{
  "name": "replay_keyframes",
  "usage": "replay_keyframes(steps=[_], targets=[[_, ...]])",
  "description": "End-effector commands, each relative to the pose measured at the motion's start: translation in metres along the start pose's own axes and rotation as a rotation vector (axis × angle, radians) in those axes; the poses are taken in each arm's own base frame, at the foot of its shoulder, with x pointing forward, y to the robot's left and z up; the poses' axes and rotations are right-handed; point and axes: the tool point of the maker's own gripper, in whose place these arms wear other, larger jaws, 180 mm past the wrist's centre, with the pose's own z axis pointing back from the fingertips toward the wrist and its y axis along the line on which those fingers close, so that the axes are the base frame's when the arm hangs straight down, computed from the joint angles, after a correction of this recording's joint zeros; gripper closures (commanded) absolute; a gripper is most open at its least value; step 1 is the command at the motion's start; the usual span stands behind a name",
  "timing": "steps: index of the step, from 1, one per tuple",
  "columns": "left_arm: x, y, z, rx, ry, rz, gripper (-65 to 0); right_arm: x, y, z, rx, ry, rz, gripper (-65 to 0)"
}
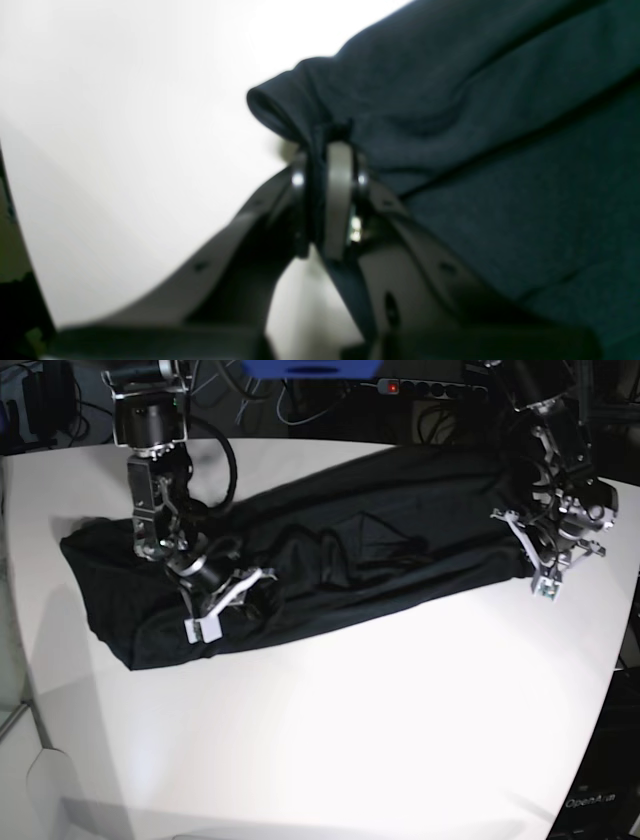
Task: Fold the T-shirt properly
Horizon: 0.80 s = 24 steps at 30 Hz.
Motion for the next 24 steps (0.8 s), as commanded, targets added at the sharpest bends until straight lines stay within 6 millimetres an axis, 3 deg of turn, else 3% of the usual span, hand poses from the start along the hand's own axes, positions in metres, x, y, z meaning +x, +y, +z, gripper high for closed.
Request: replay_keyframes(steps=[1, 11, 21, 24], targets=[[0.016, 0.01, 0.004, 0.022, -0.049, -0.002, -3.0, -0.045, -0.03, 0.008, -0.133, 0.193, 0.026, -2.5], [0.03, 0.011, 0.01, 0.035, -0.11, -0.013, -3.0, -0.022, -0.029, 0.001, -0.13, 0.156, 0.041, -2.5], [-0.005, 0.008, 0.023, 0.05, -0.026, -0.055, -3.0, -0.024, -0.029, 0.002, -0.13, 0.159, 0.039, -2.5], [-0.014, 0.017, 0.023, 0.083, 0.017, -0.088, -3.0, -0.026, -0.03, 0.002, -0.131, 0.162, 0.038, -2.5]])
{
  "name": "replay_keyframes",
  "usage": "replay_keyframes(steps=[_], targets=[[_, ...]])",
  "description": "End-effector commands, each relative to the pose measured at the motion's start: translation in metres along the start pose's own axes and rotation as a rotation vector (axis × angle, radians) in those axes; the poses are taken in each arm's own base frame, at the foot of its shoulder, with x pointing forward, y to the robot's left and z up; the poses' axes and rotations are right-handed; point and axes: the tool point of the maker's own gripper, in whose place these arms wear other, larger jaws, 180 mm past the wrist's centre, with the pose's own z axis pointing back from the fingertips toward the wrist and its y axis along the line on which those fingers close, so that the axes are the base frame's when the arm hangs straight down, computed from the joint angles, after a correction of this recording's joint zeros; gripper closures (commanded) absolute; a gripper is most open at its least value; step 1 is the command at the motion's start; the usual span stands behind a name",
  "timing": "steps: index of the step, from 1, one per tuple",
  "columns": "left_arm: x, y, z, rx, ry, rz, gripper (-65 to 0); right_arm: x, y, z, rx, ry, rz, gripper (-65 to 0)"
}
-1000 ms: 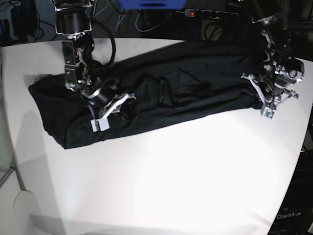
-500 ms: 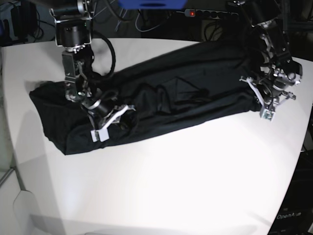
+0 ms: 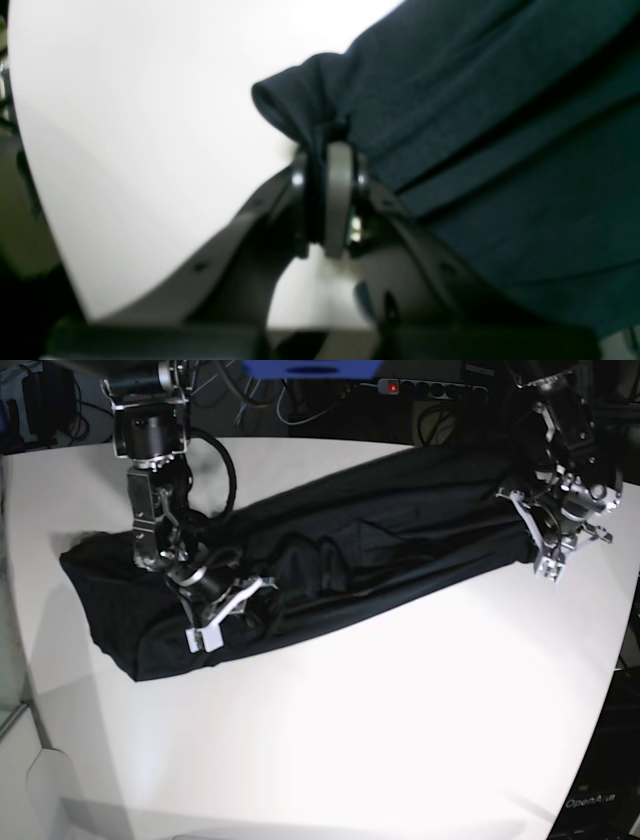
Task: Fold the T-shirt properly
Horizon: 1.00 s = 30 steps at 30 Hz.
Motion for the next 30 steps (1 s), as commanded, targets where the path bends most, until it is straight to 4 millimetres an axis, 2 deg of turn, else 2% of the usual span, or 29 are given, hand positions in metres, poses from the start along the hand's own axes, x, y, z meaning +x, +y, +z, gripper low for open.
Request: replay_keyframes(steps=[1, 7, 10, 13, 22, 30], targets=[[0.007, 0.013, 0.004, 0.042, -0.013, -0.02, -3.0, -0.036, -0.027, 0.007, -0.121, 0.154, 0.025, -2.5], [0.0, 0.023, 0.005, 0.091, 0.034, -0.054, -3.0, -0.038, -0.027, 0.007, -0.121, 0.157, 0.023, -2.5], [0.004, 0.025, 0.007, 0.096, 0.02, -0.054, -3.0, -0.038, -0.027, 0.007, -0.121, 0.157, 0.023, -2.5], [0.012, 0.014, 0.005, 0.079, -0.031, -0.032, -2.9, -0.038, -0.027, 0.007, -0.12, 0.157, 0.022, -2.5], [0.028, 0.026, 0.03, 0.157, -0.144, 0.083, -3.0, -0.039, -0.027, 0.008, -0.121, 0.16, 0.022, -2.5], [0.033, 0.025, 0.023, 0.147, -0.133, 0.09, -3.0, -0.039, -0.026, 0.007, -0.119, 0.16, 0.02, -2.5]])
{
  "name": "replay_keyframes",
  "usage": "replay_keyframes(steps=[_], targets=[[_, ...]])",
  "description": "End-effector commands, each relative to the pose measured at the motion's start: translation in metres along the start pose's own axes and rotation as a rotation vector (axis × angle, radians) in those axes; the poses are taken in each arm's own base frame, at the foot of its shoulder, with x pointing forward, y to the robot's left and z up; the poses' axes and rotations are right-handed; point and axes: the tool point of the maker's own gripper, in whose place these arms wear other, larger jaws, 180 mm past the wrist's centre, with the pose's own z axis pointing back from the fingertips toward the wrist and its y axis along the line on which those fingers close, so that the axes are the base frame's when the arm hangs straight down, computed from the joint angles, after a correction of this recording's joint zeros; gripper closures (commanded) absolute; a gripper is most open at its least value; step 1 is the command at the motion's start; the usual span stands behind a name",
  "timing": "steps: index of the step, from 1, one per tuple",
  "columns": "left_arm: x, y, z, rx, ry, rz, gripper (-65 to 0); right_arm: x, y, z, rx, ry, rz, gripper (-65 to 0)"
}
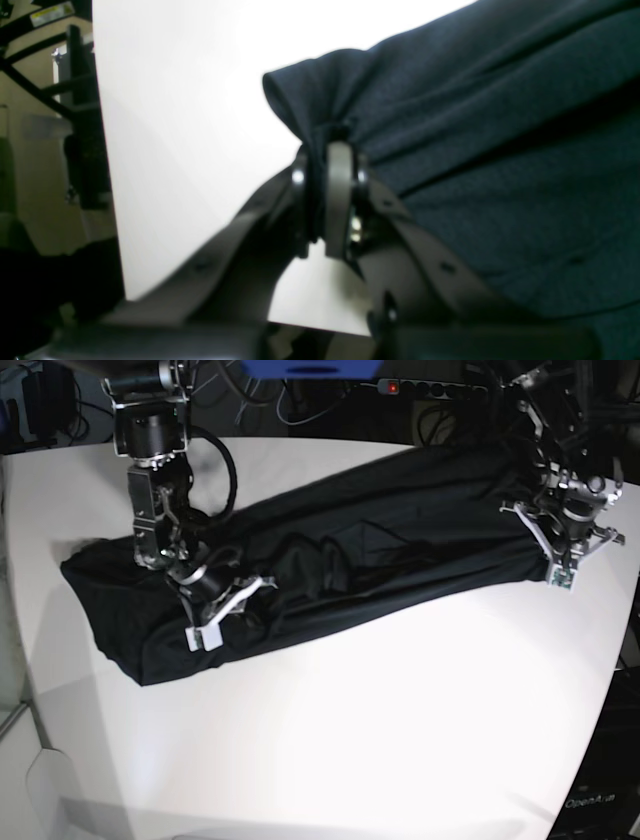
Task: Fold the T-shirt properly
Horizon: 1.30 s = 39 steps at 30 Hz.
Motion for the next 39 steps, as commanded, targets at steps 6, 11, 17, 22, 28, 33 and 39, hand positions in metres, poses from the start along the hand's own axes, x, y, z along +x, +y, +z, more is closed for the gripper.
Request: replay_keyframes(steps=[6, 11, 17, 22, 28, 33, 39], targets=[[-0.01, 0.005, -0.013, 0.024, 0.07, -0.034, -3.0, -0.038, -0.027, 0.007, -0.12, 0.165, 0.027, -2.5], [-0.009, -0.001, -0.016, 0.02, 0.085, -0.046, -3.0, -0.038, -0.027, 0.007, -0.12, 0.165, 0.027, -2.5], [-0.008, -0.005, -0.017, 0.011, 0.082, -0.048, -3.0, -0.038, -0.026, 0.007, -0.119, 0.165, 0.026, -2.5], [-0.01, -0.018, -0.028, -0.04, 0.094, -0.101, -3.1, -0.037, -0.026, 0.006, -0.119, 0.163, 0.026, -2.5], [-0.019, -0.019, -0.04, -0.042, 0.165, -0.154, -3.0, -0.037, -0.026, 0.006, -0.119, 0.163, 0.026, -2.5], [-0.023, -0.028, -0.04, -0.04, 0.186, -0.172, -3.0, -0.037, -0.026, 0.006, -0.119, 0.163, 0.026, -2.5], [-0.015, -0.027, -0.042, -0.037, 0.172, -0.172, -3.0, -0.037, -0.026, 0.006, -0.119, 0.163, 0.026, -2.5]])
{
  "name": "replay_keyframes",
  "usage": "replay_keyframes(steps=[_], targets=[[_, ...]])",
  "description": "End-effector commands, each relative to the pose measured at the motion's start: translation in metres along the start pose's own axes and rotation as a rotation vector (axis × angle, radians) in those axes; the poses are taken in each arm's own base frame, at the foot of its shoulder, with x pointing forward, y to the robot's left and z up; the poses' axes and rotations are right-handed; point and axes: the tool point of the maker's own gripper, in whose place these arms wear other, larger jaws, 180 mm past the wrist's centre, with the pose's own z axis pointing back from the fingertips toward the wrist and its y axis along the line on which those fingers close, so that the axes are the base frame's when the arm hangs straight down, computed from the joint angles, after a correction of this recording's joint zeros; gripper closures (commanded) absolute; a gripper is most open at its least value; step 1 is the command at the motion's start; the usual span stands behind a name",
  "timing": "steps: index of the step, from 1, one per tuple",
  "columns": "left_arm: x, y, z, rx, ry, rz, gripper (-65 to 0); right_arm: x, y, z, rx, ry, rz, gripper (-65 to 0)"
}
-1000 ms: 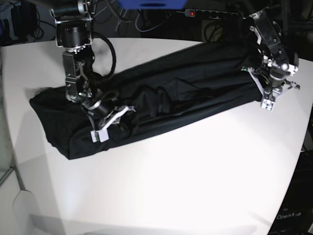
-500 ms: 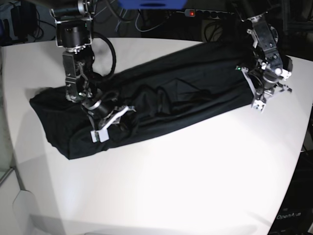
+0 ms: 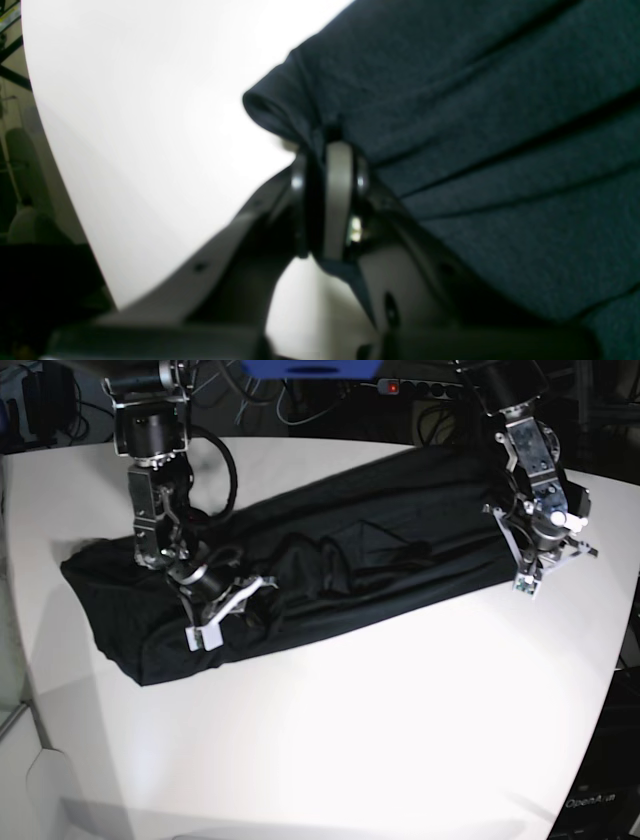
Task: Fold the T-shirt properly
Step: 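Open the left gripper and reposition it along the strip end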
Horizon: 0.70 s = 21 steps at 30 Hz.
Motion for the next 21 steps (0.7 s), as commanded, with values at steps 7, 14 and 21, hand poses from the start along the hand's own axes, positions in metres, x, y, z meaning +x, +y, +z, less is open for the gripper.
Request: replay_keyframes(steps=[7, 14, 21], targets=[[0.0035, 0.006, 0.0016, 0.011, -0.003, -0.015, -15.6, -0.0375, -0.0263, 0.0067, -0.118, 0.167, 0.026, -2.5], [0.0041, 0.0072, 0.0032, 0.016, -0.007, -0.01, -42.0, -0.0375, -0.0263, 0.0067, -0.118, 0.167, 0.026, -2.5], [0.0064, 0.0069, 0.004, 0.017, -0.013, -0.009, -42.7, -0.0375, -0.0263, 0.0067, -0.118, 0.167, 0.026, -2.5]])
